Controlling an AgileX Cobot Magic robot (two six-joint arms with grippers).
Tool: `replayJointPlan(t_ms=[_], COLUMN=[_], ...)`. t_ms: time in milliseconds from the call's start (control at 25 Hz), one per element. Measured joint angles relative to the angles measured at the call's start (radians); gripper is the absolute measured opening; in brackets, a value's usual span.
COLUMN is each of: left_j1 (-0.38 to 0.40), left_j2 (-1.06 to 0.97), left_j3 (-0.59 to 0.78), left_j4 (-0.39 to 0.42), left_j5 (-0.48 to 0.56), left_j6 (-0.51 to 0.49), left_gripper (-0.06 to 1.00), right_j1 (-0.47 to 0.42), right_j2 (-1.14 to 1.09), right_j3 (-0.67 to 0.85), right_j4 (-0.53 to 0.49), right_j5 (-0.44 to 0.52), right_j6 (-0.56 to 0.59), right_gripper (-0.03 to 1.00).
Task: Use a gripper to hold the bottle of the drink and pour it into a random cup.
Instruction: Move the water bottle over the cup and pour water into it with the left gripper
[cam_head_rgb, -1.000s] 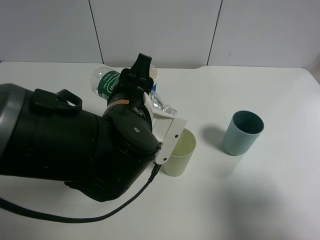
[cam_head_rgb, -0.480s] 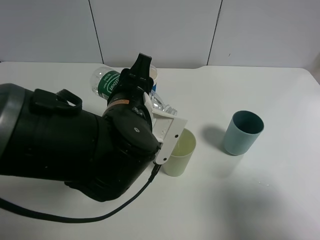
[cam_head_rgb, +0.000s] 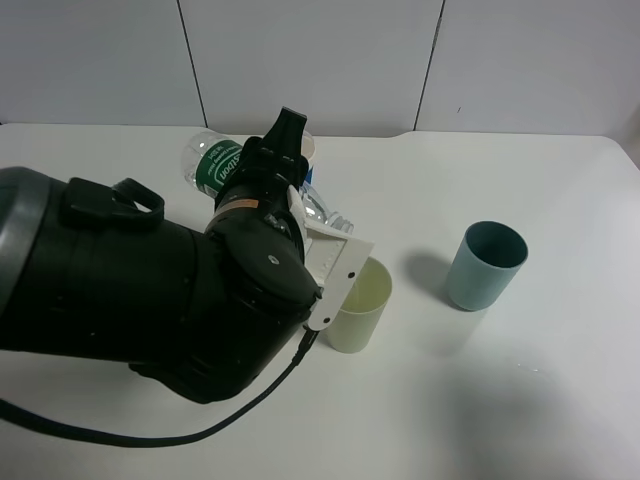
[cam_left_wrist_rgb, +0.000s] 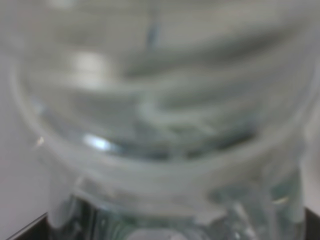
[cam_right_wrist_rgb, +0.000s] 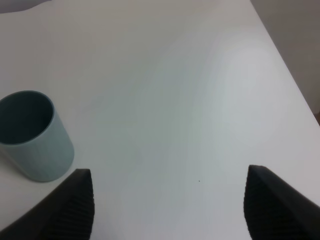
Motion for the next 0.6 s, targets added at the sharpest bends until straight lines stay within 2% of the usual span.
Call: replayJointPlan(t_ms=[600], left_j1=[0.0], left_j2=[0.0], left_j3=[0.0], left_j4=[0.0], left_j5=[-0.001], left_j6=[0.0], left_gripper=[0.55], right_j1=[0.0], right_j2=[0.0], right_j3=[0.0], right_j4=[0.0], right_j5=[0.0], right_j6=[0.0], right_gripper=[0.63])
